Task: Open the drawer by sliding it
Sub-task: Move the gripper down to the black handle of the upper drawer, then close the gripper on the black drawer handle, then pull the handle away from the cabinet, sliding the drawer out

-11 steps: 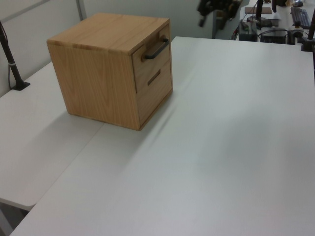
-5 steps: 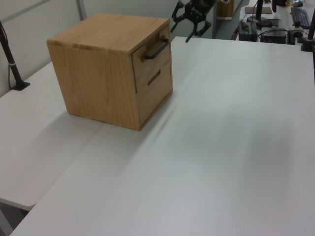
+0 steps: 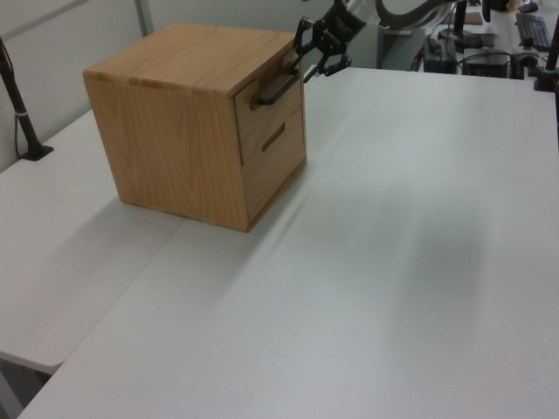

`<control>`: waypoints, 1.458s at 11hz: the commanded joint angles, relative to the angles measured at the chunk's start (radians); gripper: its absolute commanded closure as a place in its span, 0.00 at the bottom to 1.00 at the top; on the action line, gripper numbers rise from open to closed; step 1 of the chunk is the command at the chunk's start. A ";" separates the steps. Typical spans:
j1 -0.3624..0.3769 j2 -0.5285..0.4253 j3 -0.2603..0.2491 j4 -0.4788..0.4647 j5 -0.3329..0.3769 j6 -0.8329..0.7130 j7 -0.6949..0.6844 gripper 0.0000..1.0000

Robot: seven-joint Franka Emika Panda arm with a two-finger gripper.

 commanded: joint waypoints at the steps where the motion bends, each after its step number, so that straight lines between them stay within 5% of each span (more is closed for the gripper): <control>1: 0.010 0.041 0.011 0.041 0.021 0.021 0.004 0.60; 5: 0.010 0.043 0.058 0.039 -0.006 0.021 0.001 0.81; 10: 0.008 0.013 0.089 0.020 -0.040 -0.006 -0.002 0.82; 13: -0.006 -0.055 0.089 0.010 -0.043 -0.254 -0.097 0.82; 16: 0.001 -0.089 0.094 0.001 -0.146 -0.401 -0.096 0.82</control>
